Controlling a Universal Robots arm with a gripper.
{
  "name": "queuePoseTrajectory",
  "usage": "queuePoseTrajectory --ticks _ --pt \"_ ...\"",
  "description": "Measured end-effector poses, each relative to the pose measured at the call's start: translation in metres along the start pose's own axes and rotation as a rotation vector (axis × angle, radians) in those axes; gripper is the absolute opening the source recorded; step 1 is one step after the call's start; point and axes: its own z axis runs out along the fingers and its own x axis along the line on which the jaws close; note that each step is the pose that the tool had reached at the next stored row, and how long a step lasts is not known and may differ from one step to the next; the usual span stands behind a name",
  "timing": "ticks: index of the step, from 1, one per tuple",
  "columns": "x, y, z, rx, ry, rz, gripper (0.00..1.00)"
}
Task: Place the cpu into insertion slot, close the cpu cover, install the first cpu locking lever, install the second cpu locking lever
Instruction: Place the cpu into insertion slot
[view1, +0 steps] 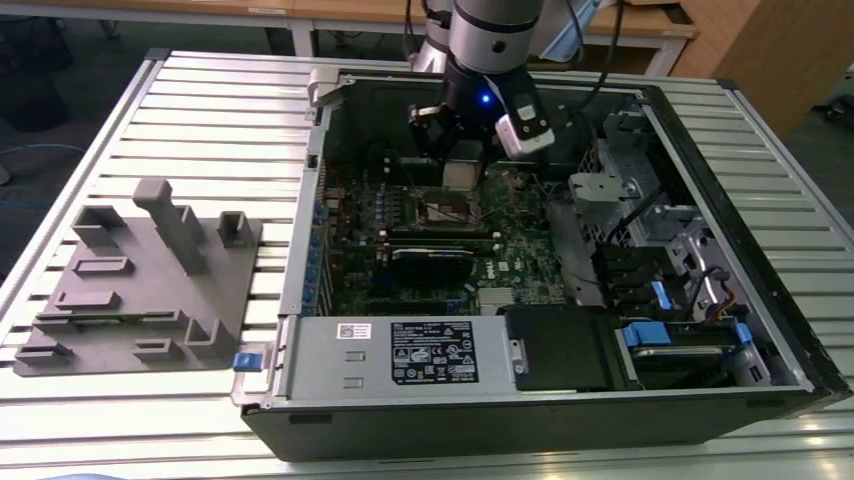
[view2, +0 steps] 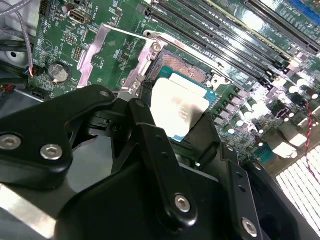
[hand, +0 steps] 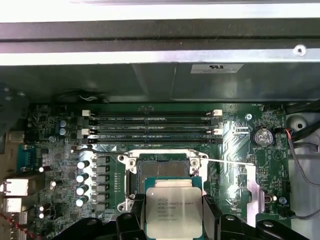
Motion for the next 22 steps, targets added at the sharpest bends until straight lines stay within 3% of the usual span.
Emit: queuePoseTrajectory --ticks 10,22 --pt "0.0035 -0.0012 0.0132 0.0001 -0.0175 -0.002 0.54" --pt "0.0042 -0.0017 0.0177 0.0011 -0.0193 -0.002 0.54"
